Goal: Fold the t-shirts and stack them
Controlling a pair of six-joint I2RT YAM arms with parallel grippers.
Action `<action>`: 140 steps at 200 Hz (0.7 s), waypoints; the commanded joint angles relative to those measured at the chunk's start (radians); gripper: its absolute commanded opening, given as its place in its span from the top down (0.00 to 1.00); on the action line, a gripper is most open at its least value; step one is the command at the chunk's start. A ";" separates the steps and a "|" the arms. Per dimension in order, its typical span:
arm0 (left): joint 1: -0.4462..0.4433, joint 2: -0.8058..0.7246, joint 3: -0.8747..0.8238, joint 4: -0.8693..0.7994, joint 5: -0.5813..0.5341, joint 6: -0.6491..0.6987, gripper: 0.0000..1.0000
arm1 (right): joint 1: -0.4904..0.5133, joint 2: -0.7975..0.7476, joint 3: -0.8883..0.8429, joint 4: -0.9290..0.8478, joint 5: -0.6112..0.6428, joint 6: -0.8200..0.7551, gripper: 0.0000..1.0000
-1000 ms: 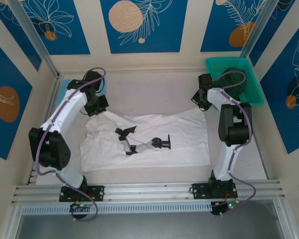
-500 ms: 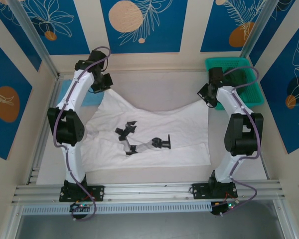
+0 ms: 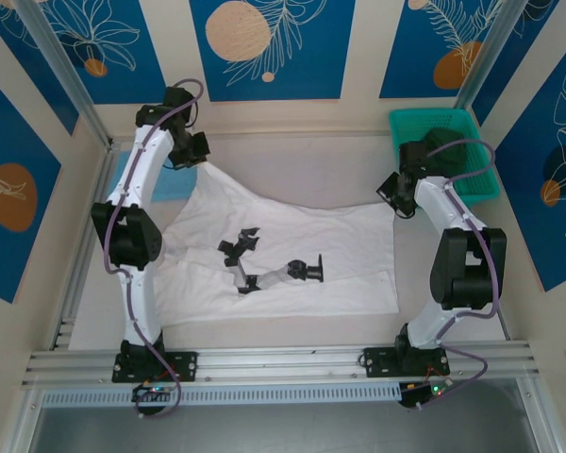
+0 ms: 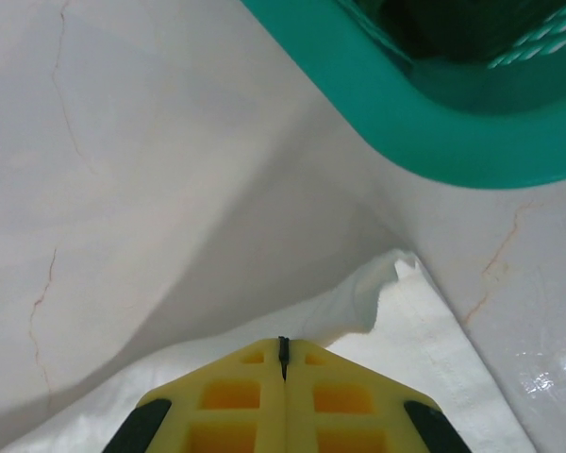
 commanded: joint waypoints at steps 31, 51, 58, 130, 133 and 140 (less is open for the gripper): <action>0.013 -0.164 -0.178 -0.035 0.065 0.026 1.00 | -0.005 -0.119 -0.062 -0.009 -0.090 -0.042 1.00; 0.014 -0.236 -0.294 -0.046 0.064 0.010 1.00 | -0.006 -0.164 -0.094 -0.030 -0.103 -0.060 1.00; 0.014 -0.259 -0.329 -0.055 0.069 0.004 1.00 | -0.006 -0.177 -0.103 -0.043 -0.105 -0.068 1.00; 0.032 -0.396 -0.537 -0.134 0.080 -0.051 1.00 | -0.009 -0.252 -0.255 -0.056 -0.103 -0.080 1.00; 0.033 -0.401 -0.543 -0.135 0.077 -0.052 1.00 | -0.008 -0.252 -0.261 -0.056 -0.103 -0.079 1.00; 0.039 -0.411 -0.561 -0.134 0.074 -0.056 1.00 | -0.008 -0.255 -0.272 -0.055 -0.103 -0.079 1.00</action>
